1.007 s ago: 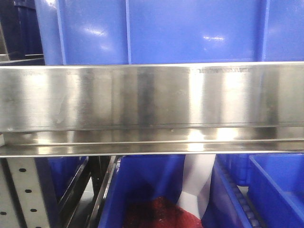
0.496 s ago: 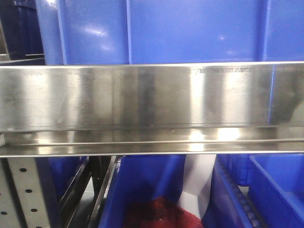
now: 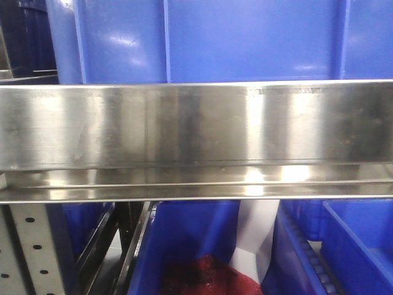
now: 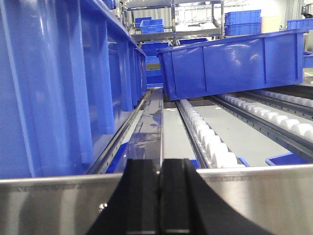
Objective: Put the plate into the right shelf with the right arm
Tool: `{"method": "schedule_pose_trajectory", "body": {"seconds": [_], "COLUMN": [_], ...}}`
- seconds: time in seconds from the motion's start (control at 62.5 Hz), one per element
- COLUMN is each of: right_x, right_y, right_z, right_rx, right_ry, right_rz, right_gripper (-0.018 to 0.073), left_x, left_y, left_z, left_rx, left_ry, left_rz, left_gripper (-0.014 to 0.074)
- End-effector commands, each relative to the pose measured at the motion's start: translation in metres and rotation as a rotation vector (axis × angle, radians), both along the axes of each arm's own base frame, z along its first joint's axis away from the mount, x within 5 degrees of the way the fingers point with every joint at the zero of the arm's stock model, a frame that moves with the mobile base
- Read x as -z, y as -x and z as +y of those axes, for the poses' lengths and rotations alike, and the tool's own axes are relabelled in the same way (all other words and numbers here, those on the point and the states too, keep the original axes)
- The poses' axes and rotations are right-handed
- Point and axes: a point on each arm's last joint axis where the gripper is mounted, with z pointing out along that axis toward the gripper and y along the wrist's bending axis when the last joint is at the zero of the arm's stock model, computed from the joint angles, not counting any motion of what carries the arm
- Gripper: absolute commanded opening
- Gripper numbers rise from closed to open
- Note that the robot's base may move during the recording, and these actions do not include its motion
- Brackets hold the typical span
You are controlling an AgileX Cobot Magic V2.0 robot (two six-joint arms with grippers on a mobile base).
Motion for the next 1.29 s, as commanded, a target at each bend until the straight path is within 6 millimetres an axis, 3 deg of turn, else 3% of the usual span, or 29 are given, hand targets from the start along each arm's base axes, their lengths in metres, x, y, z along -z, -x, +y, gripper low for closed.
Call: {"method": "schedule_pose_trajectory", "body": {"seconds": [0.0,0.4,1.279], "right_x": [-0.0098,-0.0023,-0.0036], "right_y": [0.0028,0.0015,0.0016], "right_z": [0.0,0.0001,0.0001], "right_rx": [-0.001,-0.002,0.007], "right_ry": [0.005,0.007,0.072], "right_rz": [-0.098,-0.014,-0.03], "right_gripper": [0.0056,0.0056,0.0056], "left_x": [-0.0055,-0.0055,-0.0055], "left_y": [0.0001,0.0001,0.0001], "left_z": [0.0,0.0,0.0], "left_rx": [0.002,0.002,0.002], "left_ry": [0.017,0.017,0.017], "left_rz": [-0.084,-0.084,-0.084], "left_gripper": [-0.0047,-0.0047,-0.0047]}}
